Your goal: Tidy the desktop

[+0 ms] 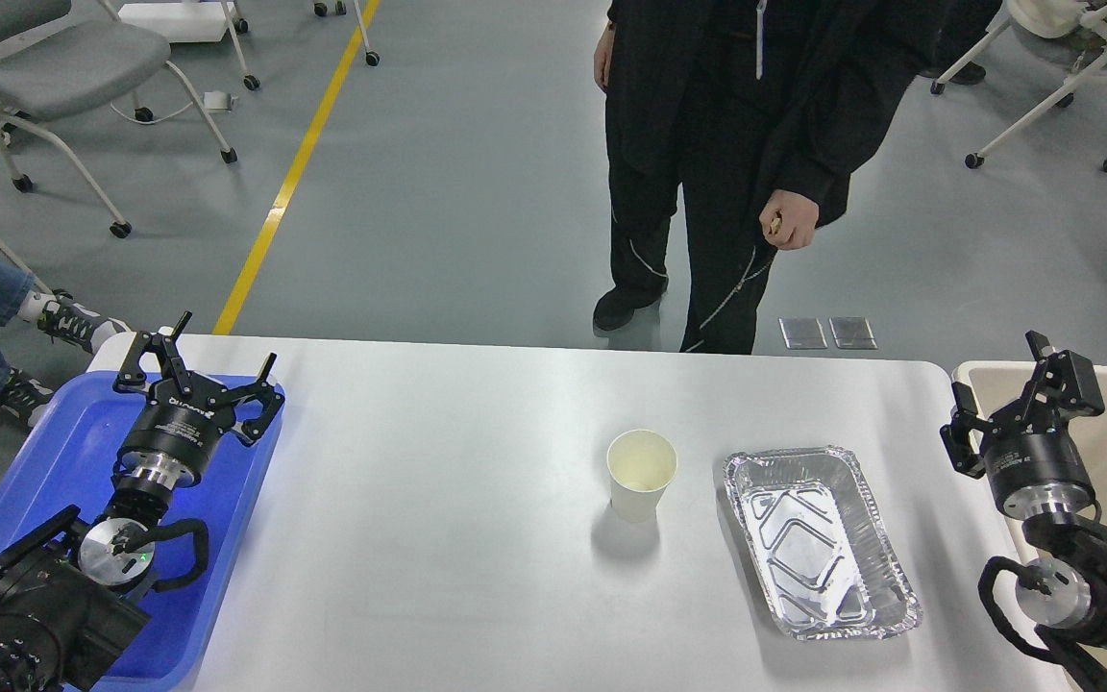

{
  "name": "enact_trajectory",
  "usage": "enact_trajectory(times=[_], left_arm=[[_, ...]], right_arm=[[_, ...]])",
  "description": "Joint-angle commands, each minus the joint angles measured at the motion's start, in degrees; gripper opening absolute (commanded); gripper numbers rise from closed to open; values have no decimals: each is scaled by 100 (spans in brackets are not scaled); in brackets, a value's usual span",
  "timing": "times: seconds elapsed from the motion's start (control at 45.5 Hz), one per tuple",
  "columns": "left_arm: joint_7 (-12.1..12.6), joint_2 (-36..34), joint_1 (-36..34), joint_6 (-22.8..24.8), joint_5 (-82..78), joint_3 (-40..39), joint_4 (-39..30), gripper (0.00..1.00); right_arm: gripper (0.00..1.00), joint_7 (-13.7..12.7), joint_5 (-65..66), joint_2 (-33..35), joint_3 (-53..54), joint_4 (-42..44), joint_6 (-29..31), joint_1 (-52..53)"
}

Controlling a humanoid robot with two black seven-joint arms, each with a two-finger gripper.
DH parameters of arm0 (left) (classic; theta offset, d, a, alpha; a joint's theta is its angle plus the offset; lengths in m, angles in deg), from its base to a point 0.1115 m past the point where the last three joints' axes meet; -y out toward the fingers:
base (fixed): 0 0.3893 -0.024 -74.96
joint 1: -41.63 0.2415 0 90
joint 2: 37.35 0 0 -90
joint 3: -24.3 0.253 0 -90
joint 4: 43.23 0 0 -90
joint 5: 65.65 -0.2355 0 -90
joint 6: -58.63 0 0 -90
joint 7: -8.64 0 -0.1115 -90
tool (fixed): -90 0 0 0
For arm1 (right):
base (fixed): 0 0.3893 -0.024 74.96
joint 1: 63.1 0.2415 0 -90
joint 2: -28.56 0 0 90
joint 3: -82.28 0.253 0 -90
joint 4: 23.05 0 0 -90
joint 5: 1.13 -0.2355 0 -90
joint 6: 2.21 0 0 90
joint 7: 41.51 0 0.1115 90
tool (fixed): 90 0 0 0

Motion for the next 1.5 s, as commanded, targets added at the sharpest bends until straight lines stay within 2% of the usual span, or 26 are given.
enact_trajectory(times=[0.0,1.21,1.474], left_arm=[[0,1,0,0,0,0,2,100],[-9,1,0,0,0,0,2,100],[-9,1,0,0,0,0,2,100]], right_arm=[[100,9,0,0,0,1,0,0],[100,9,-79,9,123,-34,-9,254],[100,9,-97,228,62,1,-105,527]])
